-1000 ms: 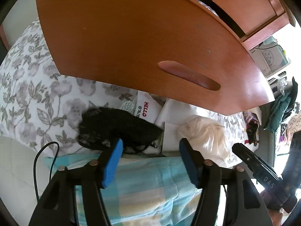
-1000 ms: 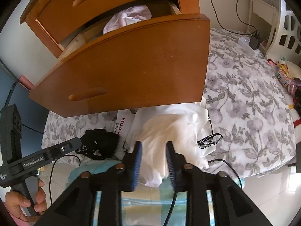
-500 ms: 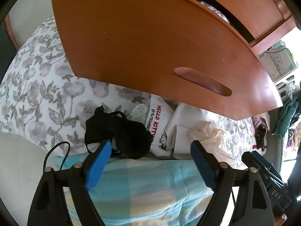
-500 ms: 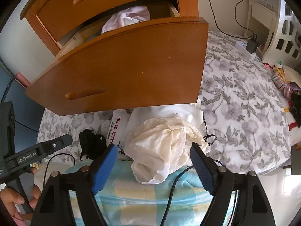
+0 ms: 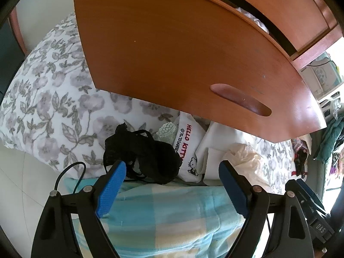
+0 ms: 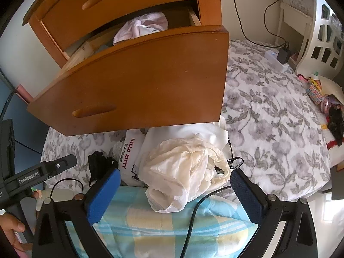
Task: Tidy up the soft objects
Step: 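Withdraw both open tools and raise them back to the drawer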
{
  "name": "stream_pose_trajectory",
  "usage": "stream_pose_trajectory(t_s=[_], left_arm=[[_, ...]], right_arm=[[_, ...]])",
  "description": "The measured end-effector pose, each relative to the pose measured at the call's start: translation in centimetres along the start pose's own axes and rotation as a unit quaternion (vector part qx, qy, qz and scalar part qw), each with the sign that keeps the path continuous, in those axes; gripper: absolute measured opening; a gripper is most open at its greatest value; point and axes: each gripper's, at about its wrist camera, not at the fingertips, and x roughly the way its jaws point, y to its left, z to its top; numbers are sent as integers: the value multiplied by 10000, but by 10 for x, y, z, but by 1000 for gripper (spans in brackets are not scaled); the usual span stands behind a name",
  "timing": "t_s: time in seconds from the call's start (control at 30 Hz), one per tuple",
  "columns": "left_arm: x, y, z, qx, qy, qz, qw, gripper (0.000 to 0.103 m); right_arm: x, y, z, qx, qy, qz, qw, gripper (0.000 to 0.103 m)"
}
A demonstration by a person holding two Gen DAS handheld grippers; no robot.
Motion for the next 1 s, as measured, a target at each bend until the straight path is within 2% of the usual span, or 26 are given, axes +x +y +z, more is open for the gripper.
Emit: stream_pose_trajectory(t_s=[0.07, 0.13, 0.4, 0.63, 0.77, 1.0], left_arm=[[-1, -1, 0, 23, -33, 26, 10000, 91], [-3, -1, 0, 36, -106, 45, 9999, 103], [-11, -4, 3, 77, -274, -45, 9996, 103], [-28, -9, 8, 145, -313, -363, 9987, 103], [-50, -14, 14, 304, -556, -446, 9970, 103], [-97, -28, 22, 720, -1301, -426, 9880, 103]], right_arm=[[-1, 1, 0, -30, -43, 6, 10000, 103], [-2, 0, 0, -53, -84, 12, 9999, 103], [-5, 2, 1, -111, -223, -2, 9997, 103], [-17, 2, 7, -75, -420, 70, 9991, 103], [-38, 6, 14, -131, -723, 113, 9972, 103], [-70, 16, 26, -247, -1241, 139, 9919, 103]])
